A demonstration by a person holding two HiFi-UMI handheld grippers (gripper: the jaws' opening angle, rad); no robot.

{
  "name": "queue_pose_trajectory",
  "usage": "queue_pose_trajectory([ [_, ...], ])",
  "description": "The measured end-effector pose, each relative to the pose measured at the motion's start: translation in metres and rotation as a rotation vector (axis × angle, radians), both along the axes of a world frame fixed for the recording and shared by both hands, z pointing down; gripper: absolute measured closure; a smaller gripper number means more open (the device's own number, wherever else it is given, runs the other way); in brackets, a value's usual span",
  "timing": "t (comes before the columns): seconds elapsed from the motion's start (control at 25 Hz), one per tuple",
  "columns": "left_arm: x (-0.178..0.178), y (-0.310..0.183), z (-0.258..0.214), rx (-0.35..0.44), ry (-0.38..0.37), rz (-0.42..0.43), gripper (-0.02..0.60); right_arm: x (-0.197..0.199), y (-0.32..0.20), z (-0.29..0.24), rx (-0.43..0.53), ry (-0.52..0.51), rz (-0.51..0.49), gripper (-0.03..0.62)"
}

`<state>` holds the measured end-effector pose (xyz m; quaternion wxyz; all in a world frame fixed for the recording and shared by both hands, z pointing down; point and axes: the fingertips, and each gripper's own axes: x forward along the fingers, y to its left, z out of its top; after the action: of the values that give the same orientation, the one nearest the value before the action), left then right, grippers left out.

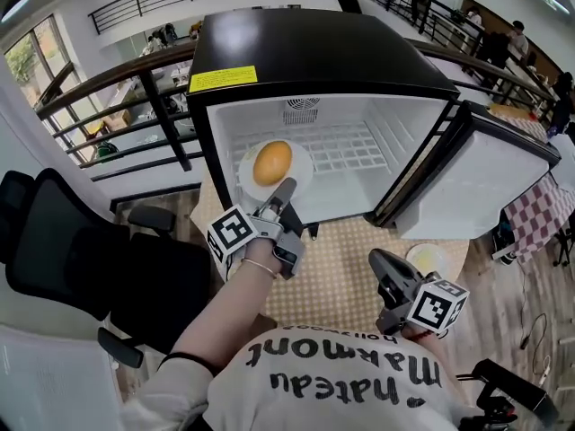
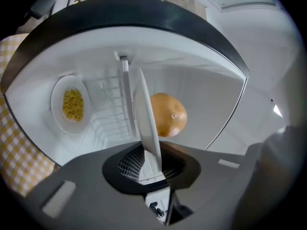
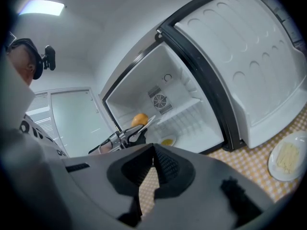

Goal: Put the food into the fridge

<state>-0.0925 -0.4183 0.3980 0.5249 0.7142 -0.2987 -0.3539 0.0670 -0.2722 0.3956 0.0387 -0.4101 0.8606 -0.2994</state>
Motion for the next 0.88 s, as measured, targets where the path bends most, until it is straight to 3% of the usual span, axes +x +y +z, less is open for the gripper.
queue_pose_trajectory([
  [0.24,-0.003,-0.017,-0.004,-0.034,0.055,-0.081,0.525,0.024,-0.016,-0.010,0.014,-0.001,-0.017,0.579],
  [0.72,0.007,-0.027,-0.014,-0.066,0.207,-0.101,0.514,0.040,-0.014,-0.009,0.010,-0.028,-0.034,0.579],
  [0.88,0.007,-0.029,-0.014,-0.066,0.216,-0.101,0.514,0.047,-0.014,-0.008,0.009,-0.045,-0.016,0.579],
])
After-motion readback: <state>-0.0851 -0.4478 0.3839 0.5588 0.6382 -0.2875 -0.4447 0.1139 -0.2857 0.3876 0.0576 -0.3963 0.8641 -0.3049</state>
